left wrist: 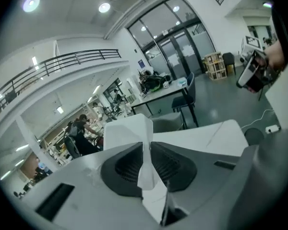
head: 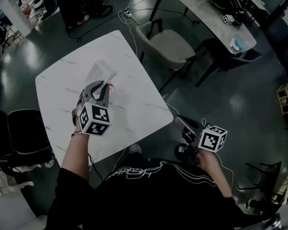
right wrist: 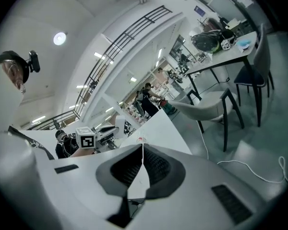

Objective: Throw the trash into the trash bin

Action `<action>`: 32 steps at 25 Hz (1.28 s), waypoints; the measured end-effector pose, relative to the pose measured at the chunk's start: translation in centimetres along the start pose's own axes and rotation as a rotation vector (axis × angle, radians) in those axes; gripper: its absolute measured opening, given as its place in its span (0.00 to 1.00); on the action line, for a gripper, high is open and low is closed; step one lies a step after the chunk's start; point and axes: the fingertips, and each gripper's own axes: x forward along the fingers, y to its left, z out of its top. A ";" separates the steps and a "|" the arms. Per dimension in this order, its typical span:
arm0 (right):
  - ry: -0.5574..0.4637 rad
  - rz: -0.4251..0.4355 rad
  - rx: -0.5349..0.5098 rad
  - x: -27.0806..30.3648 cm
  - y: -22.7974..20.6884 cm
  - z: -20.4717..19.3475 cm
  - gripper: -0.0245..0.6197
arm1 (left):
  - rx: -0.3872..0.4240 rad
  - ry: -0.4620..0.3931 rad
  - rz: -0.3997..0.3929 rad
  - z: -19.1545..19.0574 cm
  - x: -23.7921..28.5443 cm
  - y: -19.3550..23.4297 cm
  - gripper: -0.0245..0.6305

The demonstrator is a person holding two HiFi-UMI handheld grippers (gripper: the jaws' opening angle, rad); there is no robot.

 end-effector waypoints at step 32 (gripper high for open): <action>-0.485 -0.465 0.242 -43.2 -12.6 -15.8 0.09 | -0.061 -0.424 -0.982 27.5 -11.1 -55.8 0.12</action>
